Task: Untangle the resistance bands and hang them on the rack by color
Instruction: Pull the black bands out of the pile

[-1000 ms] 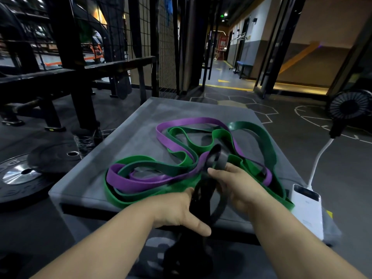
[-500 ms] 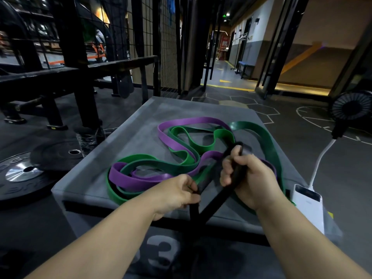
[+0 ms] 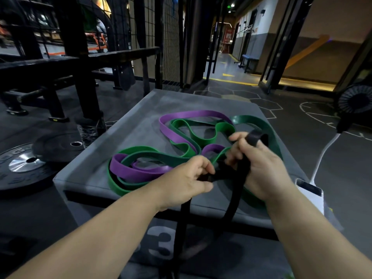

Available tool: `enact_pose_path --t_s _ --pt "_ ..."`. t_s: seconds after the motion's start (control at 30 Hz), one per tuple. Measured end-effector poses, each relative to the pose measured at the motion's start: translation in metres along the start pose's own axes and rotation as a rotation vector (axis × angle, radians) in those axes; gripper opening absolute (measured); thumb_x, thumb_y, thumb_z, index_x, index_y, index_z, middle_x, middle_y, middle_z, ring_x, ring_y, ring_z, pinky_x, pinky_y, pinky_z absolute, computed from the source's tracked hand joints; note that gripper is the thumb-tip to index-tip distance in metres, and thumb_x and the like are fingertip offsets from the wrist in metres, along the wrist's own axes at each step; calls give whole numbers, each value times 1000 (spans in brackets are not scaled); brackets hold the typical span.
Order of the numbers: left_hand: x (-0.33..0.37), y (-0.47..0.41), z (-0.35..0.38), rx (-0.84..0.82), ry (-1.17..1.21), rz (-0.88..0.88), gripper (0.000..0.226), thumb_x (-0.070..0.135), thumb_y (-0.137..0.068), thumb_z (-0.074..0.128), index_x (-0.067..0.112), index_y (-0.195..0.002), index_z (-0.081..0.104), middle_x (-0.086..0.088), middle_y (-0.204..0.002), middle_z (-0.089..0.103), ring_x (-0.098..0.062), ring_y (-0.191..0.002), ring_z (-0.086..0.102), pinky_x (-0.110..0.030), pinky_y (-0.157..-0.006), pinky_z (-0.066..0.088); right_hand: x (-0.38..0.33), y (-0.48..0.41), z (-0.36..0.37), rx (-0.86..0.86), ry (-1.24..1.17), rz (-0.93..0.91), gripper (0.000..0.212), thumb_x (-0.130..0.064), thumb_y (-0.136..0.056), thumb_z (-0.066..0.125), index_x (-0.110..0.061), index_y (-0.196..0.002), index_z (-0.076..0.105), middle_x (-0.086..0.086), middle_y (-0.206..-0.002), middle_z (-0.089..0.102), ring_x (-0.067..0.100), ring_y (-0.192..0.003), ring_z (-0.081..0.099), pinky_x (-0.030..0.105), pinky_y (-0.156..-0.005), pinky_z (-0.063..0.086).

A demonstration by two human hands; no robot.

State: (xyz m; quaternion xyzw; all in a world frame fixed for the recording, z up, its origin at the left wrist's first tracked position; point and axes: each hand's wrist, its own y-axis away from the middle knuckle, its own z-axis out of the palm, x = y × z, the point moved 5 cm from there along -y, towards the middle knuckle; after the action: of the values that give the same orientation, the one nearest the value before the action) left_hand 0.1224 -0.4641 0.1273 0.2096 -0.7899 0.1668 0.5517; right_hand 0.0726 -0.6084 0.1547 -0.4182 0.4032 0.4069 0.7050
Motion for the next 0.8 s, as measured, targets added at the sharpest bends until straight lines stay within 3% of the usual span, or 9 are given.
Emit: enact_pose_path --t_s 0.1,0.2,0.27,0.4,0.5,0.57,0.67,0.73,0.8 --pt "8 -2 -4 101 106 84 21 6 -92 58 21 -98 45 8 -88 56 3 -77 51 -19 -76 42 19 6 9 -16 241 83 17 -12 -101 40 -12 -93 55 0 -66 49 14 -65 48 34 -72 44" --pt "5 -3 -10 168 33 76 27 24 -86 66 25 -95 40 7 -83 56 1 -64 47 -24 -71 40 27 10 11 -32 535 196 17 -18 -103 43 -11 -93 54 6 -70 48 14 -55 47 32 -57 44" --pt "-2 -4 -9 159 -135 31 33 33 -85 68 27 -94 37 6 -90 55 0 -64 45 -23 -70 39 25 6 5 23 705 202 19 -22 -102 46 -7 -94 53 4 -66 46 11 -48 42 29 -48 37" --pt "-22 -2 -6 19 -441 -105 47 39 -79 74 28 -102 34 7 -98 52 -9 -86 53 -34 -82 51 10 1 -4 185 665 154 22 -29 -101 47 -23 -82 57 1 -68 49 17 -58 43 34 -55 36" --pt "-30 -1 -9 -46 -641 -181 36 32 -88 62 25 -106 32 3 -96 51 -17 -90 55 -37 -83 50 1 2 -7 225 627 134 24 -29 -102 45 -27 -82 57 -3 -67 49 15 -60 43 32 -54 36" --pt "-32 -2 -15 15 -612 -192 26 27 -93 55 25 -105 33 6 -87 50 -16 -80 53 -33 -74 46 -2 4 -10 241 613 138 24 -28 -103 43 -24 -84 57 -3 -68 49 14 -59 42 29 -52 35" --pt "-26 -5 -24 148 -411 -176 16 21 -96 53 21 -100 37 5 -85 57 -15 -80 53 -28 -75 44 -5 5 -13 256 520 145 25 -24 -104 41 -19 -85 57 -2 -64 46 14 -55 40 27 -49 37" --pt "-11 -1 -30 191 -60 -117 7 7 -98 48 12 -100 43 0 -79 60 -13 -72 55 -23 -70 47 -4 7 -17 243 490 177 26 -23 -104 40 -16 -86 57 -3 -59 46 19 -59 43 33 -58 42" --pt "6 6 -36 173 89 -39 7 3 -99 45 9 -95 49 1 -75 63 -9 -61 53 -24 -67 48 -1 9 -21 234 487 234 26 -23 -104 41 -14 -88 59 -1 -57 51 25 -69 53 47 -76 47"
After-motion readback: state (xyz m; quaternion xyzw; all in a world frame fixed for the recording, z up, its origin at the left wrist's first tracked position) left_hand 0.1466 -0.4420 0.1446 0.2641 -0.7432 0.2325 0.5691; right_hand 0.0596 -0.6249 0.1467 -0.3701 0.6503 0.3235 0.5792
